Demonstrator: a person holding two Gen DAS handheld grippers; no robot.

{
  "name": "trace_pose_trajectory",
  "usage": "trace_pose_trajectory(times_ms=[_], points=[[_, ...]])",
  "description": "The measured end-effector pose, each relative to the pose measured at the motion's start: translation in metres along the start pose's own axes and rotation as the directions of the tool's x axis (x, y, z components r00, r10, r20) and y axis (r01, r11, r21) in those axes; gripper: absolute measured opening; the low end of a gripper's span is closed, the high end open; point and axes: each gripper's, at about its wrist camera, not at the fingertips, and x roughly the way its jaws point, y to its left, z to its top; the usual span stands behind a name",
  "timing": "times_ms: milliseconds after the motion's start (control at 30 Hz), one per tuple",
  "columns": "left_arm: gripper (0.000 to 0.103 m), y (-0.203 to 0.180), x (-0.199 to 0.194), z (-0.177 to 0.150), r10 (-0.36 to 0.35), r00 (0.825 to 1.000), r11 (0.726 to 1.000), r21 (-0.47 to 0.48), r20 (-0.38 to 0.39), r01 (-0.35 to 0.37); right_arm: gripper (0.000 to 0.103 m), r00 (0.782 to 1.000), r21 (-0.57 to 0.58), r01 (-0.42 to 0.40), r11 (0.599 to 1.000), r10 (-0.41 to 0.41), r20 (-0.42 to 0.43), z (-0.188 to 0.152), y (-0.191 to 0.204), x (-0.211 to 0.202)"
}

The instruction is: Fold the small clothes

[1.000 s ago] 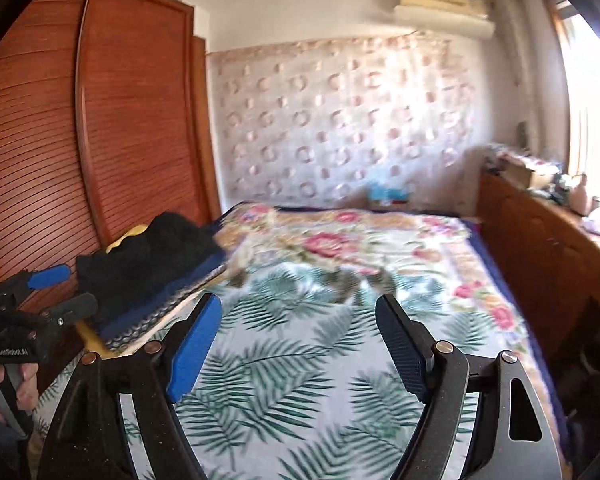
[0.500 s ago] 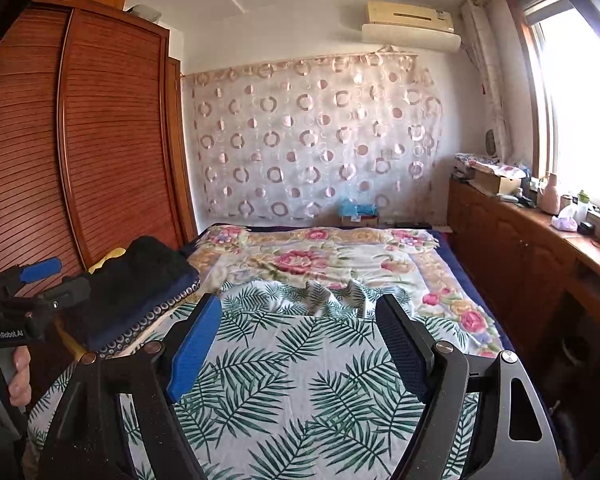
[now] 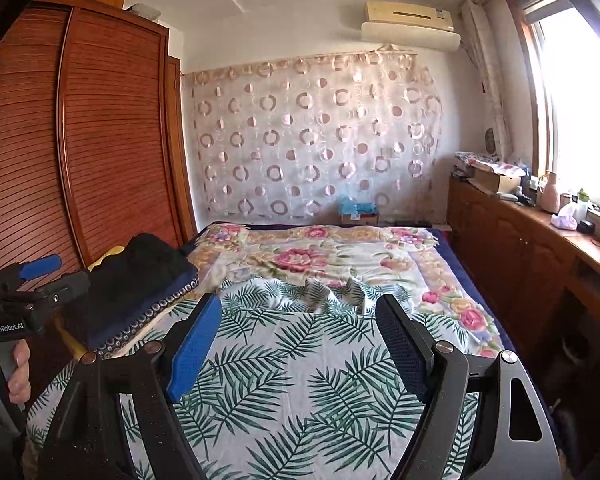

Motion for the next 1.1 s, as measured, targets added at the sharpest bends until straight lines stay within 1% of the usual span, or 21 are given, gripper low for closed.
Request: trace_pose_trajectory(times_ms=[633, 1100], points=[[0.103, 0.0, 0.0, 0.0, -0.001, 1.0, 1.0, 0.0, 0.0, 0.001, 0.081, 1.0, -0.005, -0.002, 1.0, 0.002, -0.001, 0.004, -0.021, -0.008], [0.103, -0.001, 0.0, -0.001, 0.001, 1.0, 1.0, 0.001, 0.001, -0.001, 0.081, 1.0, -0.011, -0.004, 1.0, 0.004, -0.001, 0.005, -0.026, -0.012]])
